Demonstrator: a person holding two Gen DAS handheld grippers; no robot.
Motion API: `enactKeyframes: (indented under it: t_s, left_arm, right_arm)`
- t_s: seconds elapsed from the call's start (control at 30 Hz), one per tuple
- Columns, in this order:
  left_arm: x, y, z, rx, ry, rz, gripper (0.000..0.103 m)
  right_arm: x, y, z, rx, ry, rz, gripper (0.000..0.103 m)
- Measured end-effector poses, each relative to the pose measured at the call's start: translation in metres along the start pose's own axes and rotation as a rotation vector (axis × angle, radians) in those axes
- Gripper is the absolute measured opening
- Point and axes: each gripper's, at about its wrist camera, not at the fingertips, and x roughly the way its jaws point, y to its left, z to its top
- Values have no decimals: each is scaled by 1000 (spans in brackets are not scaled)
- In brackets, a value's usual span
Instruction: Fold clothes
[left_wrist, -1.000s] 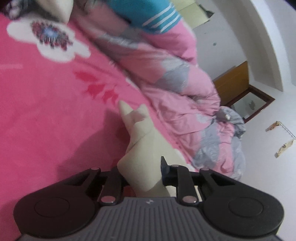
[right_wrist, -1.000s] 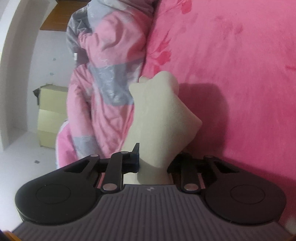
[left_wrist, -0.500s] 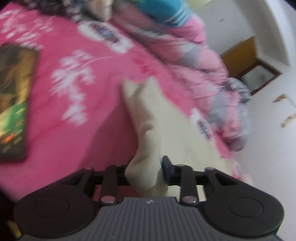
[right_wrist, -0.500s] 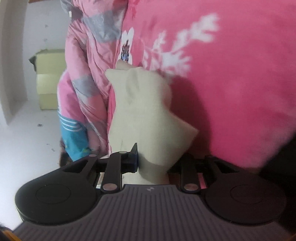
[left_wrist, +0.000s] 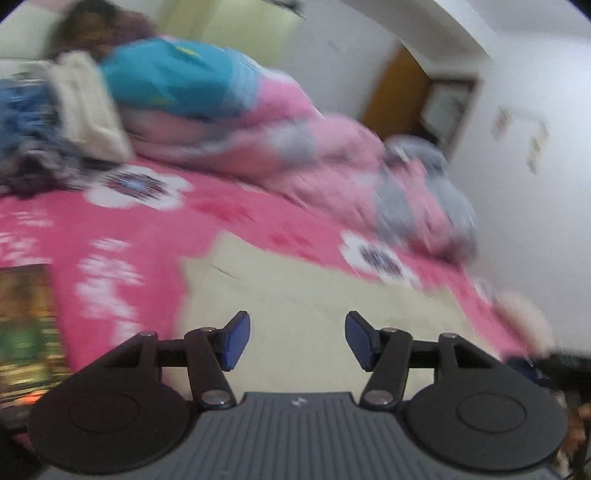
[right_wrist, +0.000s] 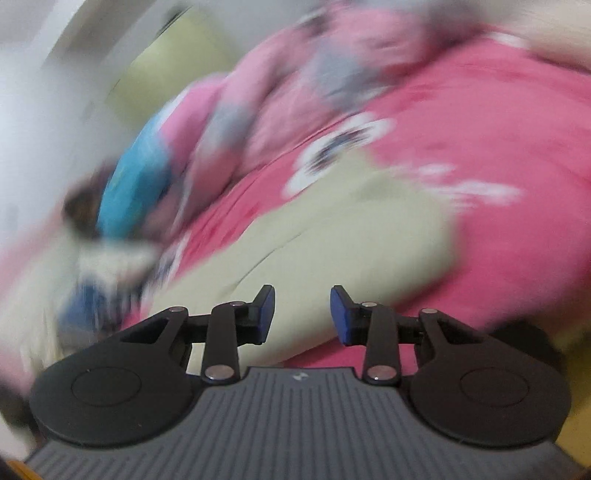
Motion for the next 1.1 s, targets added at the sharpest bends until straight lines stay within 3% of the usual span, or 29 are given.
enactKeyframes:
  t_s: [0.07, 0.1, 0.17, 0.23, 0.27, 0.4, 0.47, 0.6, 0.77, 0.87, 0.97, 1.1]
  left_arm:
    - [18, -5, -5, 27, 55, 20, 56]
    - [27, -7, -8, 41, 83, 30, 45]
    - [33, -3, -10, 17, 103, 22, 40]
    - [20, 2, -1, 6, 60, 43, 53]
    - [13, 5, 4, 3, 38, 55, 60]
    - [41, 7, 28, 22, 72, 66, 65]
    - [56, 8, 40, 32, 91, 72, 68]
    - [86, 10, 64, 51, 129, 82, 67]
    - [122, 13, 92, 58, 173, 70, 65]
    - [136, 17, 94, 35, 187, 12, 62]
    - [147, 20, 92, 31, 192, 12, 51]
    - [154, 26, 91, 6, 191, -4, 50]
  right_arm:
    - [28, 19, -6, -149, 58, 58, 32]
    - [38, 21, -6, -197, 69, 71, 31]
    - [52, 18, -3, -268, 83, 63, 23]
    - [54, -12, 6, -189, 108, 82, 0]
    - [49, -27, 12, -112, 99, 80, 0]
    - [14, -48, 36, -92, -46, -100, 9]
    - [10, -55, 50, -96, -74, -114, 15]
    - [38, -55, 77, -122, -53, -88, 26]
    - [86, -42, 110, -236, 2, -71, 47]
    - [109, -39, 127, -305, 44, -73, 49]
    - [128, -39, 138, -346, 85, -62, 50]
    - [154, -47, 146, -352, 146, -62, 49]
